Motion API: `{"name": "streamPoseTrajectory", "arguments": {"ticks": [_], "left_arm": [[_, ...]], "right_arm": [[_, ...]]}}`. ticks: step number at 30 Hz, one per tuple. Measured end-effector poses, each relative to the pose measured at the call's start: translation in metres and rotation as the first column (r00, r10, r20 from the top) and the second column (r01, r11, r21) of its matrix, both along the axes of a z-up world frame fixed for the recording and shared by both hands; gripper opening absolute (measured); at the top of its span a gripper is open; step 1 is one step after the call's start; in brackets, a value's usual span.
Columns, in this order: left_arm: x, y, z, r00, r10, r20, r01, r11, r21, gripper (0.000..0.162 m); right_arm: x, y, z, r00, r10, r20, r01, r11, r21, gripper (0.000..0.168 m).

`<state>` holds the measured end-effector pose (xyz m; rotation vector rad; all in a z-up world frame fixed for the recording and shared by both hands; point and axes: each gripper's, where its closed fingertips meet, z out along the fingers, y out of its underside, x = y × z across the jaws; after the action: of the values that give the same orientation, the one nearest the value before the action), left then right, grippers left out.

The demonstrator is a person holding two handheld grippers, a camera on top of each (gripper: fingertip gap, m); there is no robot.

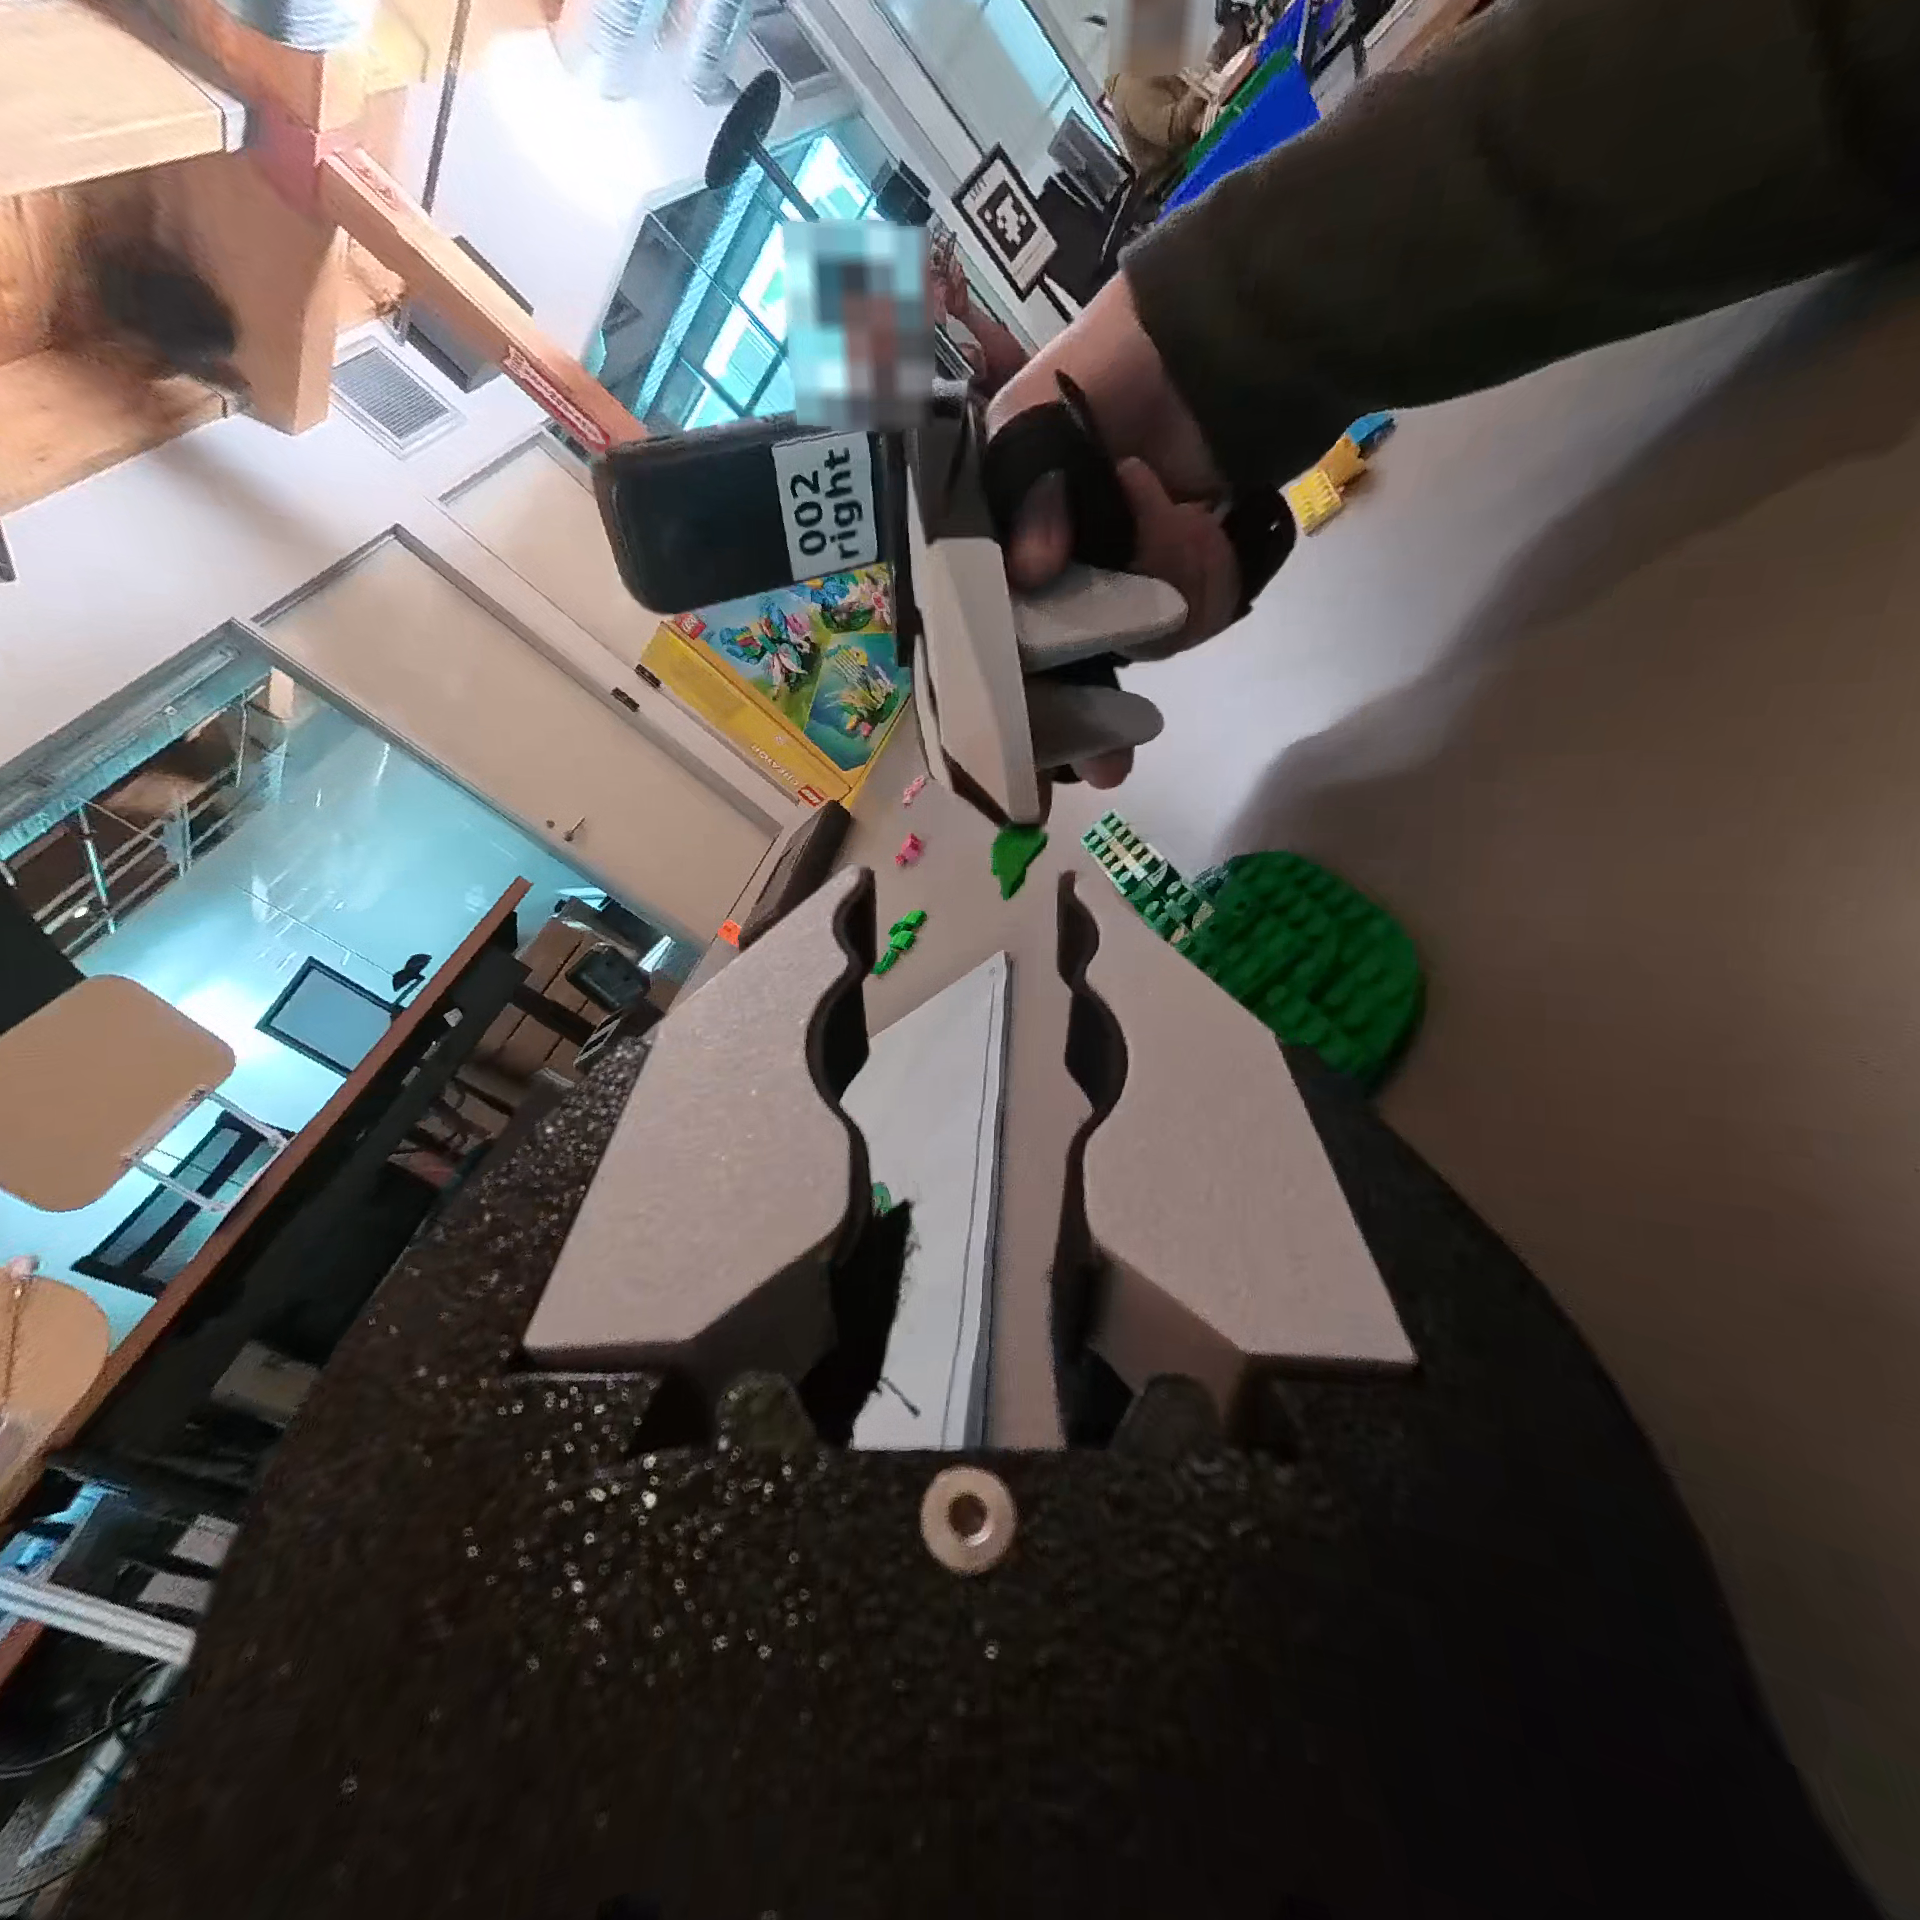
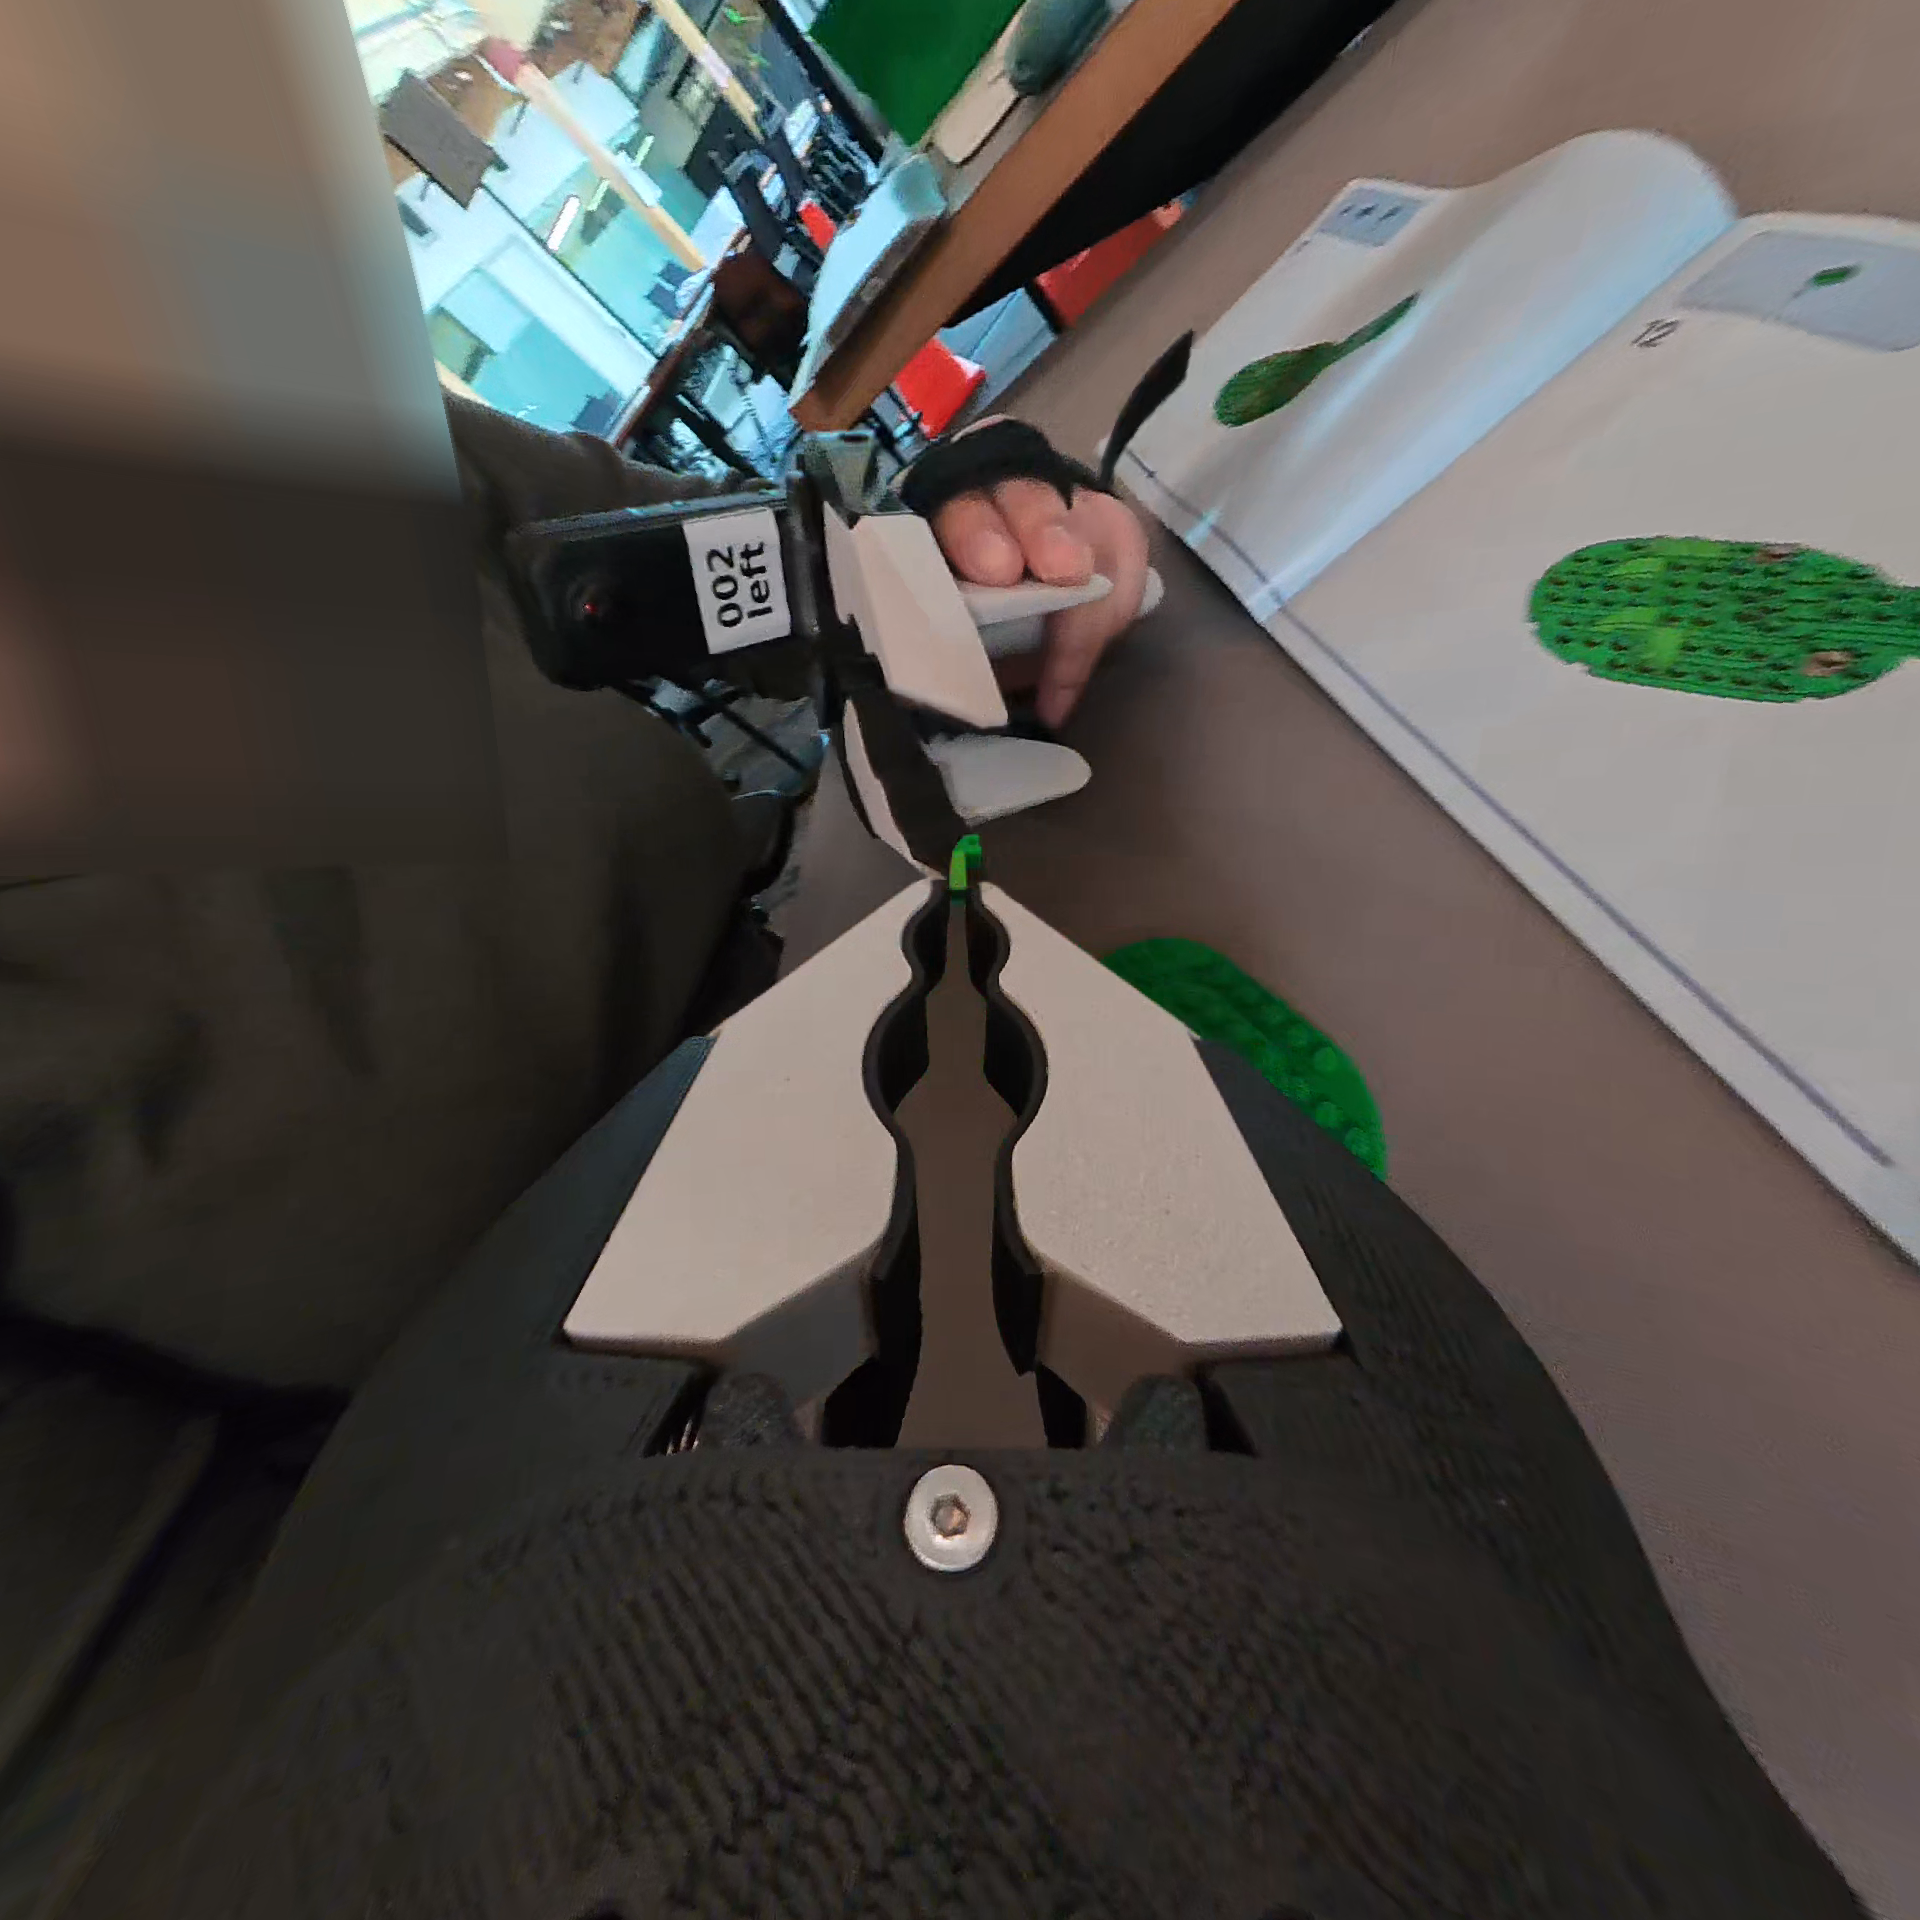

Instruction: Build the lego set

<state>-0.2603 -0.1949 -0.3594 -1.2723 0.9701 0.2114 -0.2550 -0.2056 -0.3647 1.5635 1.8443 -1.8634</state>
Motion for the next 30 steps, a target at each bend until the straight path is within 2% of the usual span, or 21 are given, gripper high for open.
{"name": "streamPoseTrajectory", "arguments": {"ticks": [4,8,14,17,26,30], "left_arm": [[0.004,-0.004,0.0,0.999,-0.043,0.023,0.043,0.999,-0.015,0.023],[0.01,-0.008,-0.003,0.998,-0.064,-0.026,0.064,0.998,0.003,0.015],[0.011,-0.009,-0.003,0.997,-0.062,-0.042,0.062,0.998,0.016,0.014],[0.013,-0.012,-0.003,0.995,-0.077,-0.058,0.079,0.996,0.032,0.004],[0.009,-0.01,-0.001,0.997,-0.042,-0.07,0.045,0.998,0.041,0.003],[-0.003,-0.001,-0.003,0.997,0.038,-0.064,-0.037,0.999,0.01,0.003]], "right_arm": [[0.001,-0.001,0.0,1.0,0.011,0.007,-0.01,0.999,-0.04,0.002],[0.004,-0.003,0.002,1.0,0.027,0.007,-0.027,0.997,-0.065,0.002],[0.008,-0.008,0.002,0.998,0.062,0.019,-0.06,0.994,-0.096,0.002],[0.008,-0.01,0.002,0.997,0.073,0.023,-0.07,0.992,-0.109,0.002],[0.004,-0.006,0.003,0.999,0.046,0.015,-0.044,0.993,-0.112,0.002],[-0.007,0.007,-0.002,0.998,-0.052,0.026,0.054,0.995,-0.078,0.008]]}}
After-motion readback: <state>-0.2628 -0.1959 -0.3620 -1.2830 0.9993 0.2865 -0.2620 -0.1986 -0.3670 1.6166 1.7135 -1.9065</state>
